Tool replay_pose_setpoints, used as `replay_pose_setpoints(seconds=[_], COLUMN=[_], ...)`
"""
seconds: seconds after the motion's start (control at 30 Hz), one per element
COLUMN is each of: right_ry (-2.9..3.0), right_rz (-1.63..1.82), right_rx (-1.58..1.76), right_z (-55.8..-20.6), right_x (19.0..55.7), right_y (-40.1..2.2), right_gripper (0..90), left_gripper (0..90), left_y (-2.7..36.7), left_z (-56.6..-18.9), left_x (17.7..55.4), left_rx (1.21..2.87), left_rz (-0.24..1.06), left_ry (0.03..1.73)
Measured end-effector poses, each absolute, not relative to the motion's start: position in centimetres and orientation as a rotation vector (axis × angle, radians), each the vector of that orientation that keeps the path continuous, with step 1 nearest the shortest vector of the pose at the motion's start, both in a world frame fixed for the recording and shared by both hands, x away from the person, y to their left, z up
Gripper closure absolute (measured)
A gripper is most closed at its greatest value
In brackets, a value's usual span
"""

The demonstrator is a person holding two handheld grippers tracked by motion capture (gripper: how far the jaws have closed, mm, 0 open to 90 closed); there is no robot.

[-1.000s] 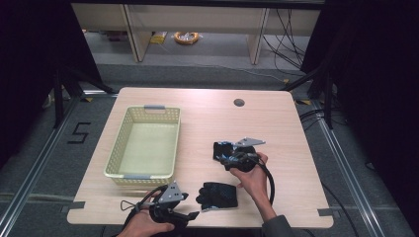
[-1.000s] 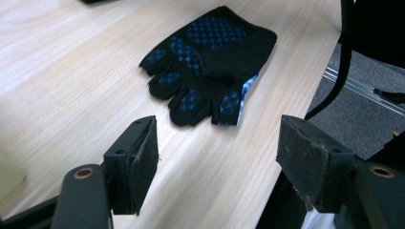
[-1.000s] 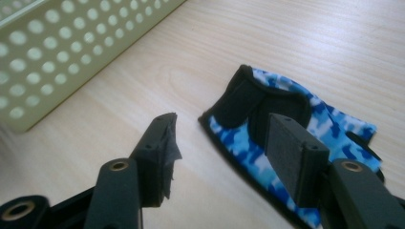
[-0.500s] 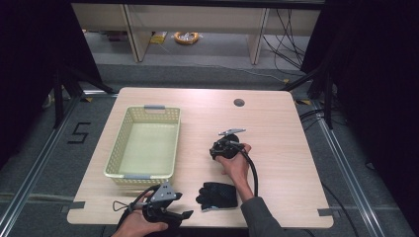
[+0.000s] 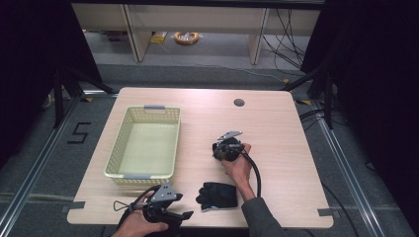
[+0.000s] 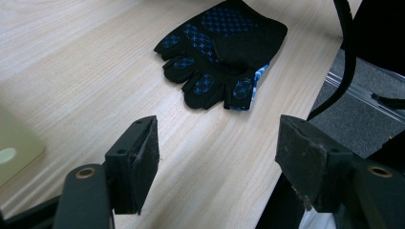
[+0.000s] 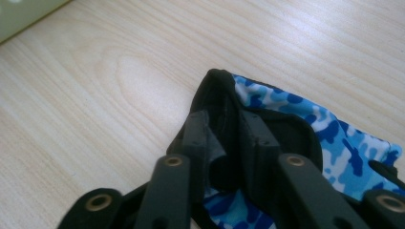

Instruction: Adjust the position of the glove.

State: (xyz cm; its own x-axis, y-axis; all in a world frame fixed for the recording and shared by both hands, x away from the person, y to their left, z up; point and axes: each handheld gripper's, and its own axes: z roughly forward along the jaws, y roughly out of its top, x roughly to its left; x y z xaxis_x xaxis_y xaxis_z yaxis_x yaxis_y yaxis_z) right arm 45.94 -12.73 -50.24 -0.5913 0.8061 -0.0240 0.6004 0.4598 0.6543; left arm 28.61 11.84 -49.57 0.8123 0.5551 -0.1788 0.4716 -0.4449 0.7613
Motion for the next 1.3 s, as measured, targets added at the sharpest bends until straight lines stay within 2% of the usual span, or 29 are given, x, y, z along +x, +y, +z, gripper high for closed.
replay_pose_setpoints(seconds=[0.13, 0.5, 0.9, 1.3], right_ry=[2.394, 2.372, 2.493, 2.566], right_rz=[0.895, 1.096, 1.243, 1.311], right_rx=[1.151, 1.061, 0.827, 0.647], right_z=[-50.1, -46.0, -43.0, -42.9], right_x=[45.9, 44.1, 38.8, 34.3], right_y=[-13.2, -14.5, -13.9, -14.1], right_gripper=[80.8, 81.6, 81.4, 81.2], left_gripper=[31.0, 31.1, 30.0, 28.0], left_y=[12.0, 12.2, 12.7, 12.8], left_z=[-49.6, -49.4, -49.2, -49.2], left_x=[28.8, 29.0, 29.4, 29.5], left_rx=[2.142, 2.116, 2.101, 2.086], left_rz=[0.134, 0.133, 0.138, 0.133], left_ry=[0.739, 0.755, 0.779, 0.803])
